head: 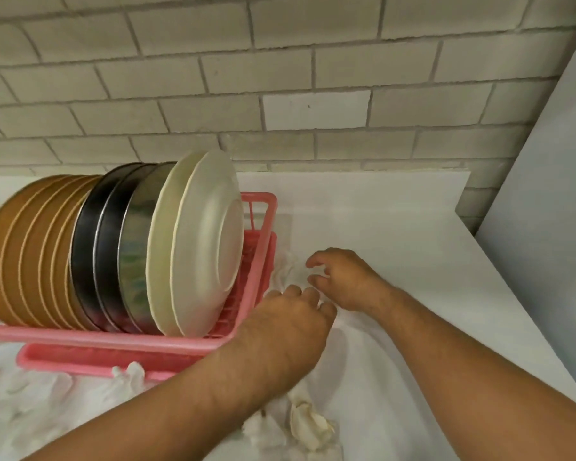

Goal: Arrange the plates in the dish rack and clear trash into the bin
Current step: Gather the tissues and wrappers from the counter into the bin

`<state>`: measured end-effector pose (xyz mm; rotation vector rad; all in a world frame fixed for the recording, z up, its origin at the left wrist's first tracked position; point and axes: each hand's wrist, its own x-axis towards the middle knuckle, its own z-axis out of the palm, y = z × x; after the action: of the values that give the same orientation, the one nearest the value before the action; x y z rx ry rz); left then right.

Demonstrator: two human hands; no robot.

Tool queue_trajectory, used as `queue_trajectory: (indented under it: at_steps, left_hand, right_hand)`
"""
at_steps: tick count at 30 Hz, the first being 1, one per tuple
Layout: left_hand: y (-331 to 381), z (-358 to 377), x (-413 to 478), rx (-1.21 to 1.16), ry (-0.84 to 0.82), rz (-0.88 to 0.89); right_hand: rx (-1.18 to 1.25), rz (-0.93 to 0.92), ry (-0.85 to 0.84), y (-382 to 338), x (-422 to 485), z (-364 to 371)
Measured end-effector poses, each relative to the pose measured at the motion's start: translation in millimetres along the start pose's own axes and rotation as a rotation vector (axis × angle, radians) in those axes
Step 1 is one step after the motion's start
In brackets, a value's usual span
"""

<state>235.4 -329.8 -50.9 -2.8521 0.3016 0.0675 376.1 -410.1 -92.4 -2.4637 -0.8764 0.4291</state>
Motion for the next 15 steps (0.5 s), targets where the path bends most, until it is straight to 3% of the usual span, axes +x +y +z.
queue_trajectory:
  at_steps: [3,6,15]
  left_hand:
    - [-18,2,-13,-0.121,0.149,0.093]
    - [-25,12,-20,-0.183,0.194,0.136]
    - [-24,17,-16,-0.150,0.121,0.074]
  right_hand:
    - [0.014,-0.059,-0.095,-22,22,10]
    - [0.038,-0.049,-0.141,-35,36,25]
    - [0.067,-0.028,-0.052,-8,23,39]
